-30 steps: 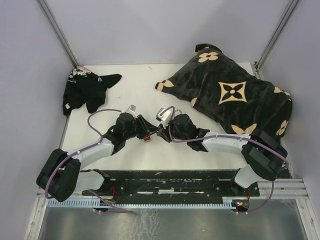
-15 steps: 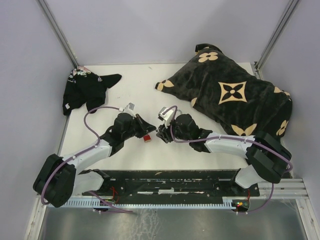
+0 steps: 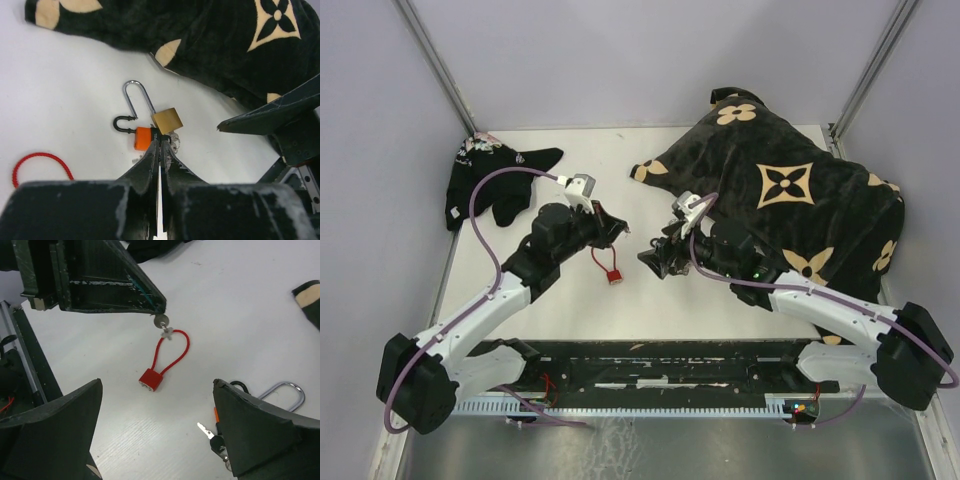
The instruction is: Unlock with the key
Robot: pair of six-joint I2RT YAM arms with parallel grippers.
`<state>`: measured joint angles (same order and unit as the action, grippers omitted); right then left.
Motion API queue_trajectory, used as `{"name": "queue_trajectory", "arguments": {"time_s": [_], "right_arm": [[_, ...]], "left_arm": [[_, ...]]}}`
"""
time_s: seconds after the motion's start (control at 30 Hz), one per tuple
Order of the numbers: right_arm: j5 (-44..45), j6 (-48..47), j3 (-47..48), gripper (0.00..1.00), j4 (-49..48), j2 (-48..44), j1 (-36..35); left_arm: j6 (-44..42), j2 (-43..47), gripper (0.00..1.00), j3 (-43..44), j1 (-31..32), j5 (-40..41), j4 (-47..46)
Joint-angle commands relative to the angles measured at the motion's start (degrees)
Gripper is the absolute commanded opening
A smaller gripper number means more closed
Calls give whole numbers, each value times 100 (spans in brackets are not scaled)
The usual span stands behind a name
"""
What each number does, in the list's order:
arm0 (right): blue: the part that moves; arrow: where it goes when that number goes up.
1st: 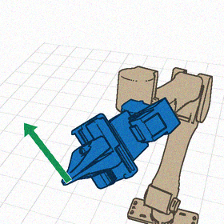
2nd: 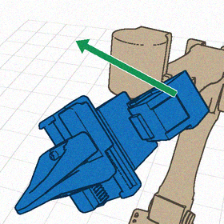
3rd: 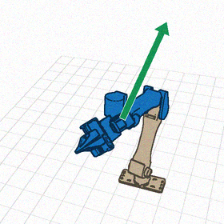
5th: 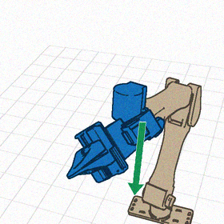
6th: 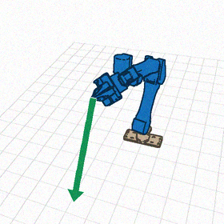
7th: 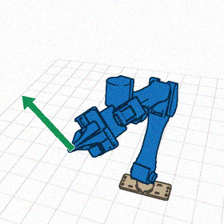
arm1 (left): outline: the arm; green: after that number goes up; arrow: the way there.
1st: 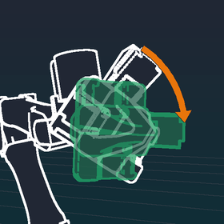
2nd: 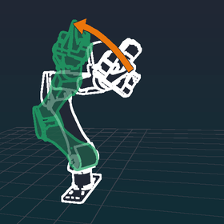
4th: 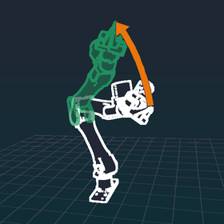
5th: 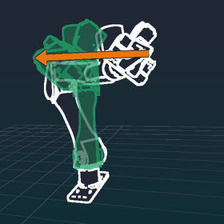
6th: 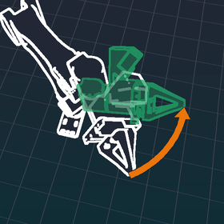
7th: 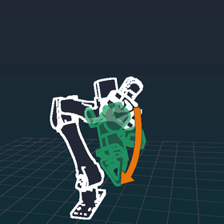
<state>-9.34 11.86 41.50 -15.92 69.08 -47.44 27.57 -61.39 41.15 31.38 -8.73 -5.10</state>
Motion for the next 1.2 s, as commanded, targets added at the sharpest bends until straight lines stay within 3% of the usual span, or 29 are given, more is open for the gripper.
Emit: {"name": "queue_trajectory", "arguments": {"time_s": [0.0,0.07,0.17,0.33,0.53,0.67,0.8,1.17], "right_arm": [[957,396,-214,99,-141,-393,33],[1422,677,-466,99,-379,-494,41],[1412,482,-728,99,-905,-589,59],[955,370,-533,99,-550,-484,64],[39,322,-923,99,-1581,-584,203],[-1414,863,-897,87,-2179,-384,628],[-2248,1515,-1108,83,-3304,-228,970],[-3382,1932,-844,64,-3929,264,1224]], "left_arm": [[-893,312,5,88,27,238,-40],[-1042,389,4,160,26,216,77],[-1263,379,3,302,31,-29,278],[-1343,273,3,256,29,-993,21],[-1222,313,3,8,28,-1497,-513],[-1053,355,3,-211,22,-2002,-1016],[-917,356,3,-273,28,-2271,-1247],[-610,433,3,-291,27,-2928,-1586]]}}
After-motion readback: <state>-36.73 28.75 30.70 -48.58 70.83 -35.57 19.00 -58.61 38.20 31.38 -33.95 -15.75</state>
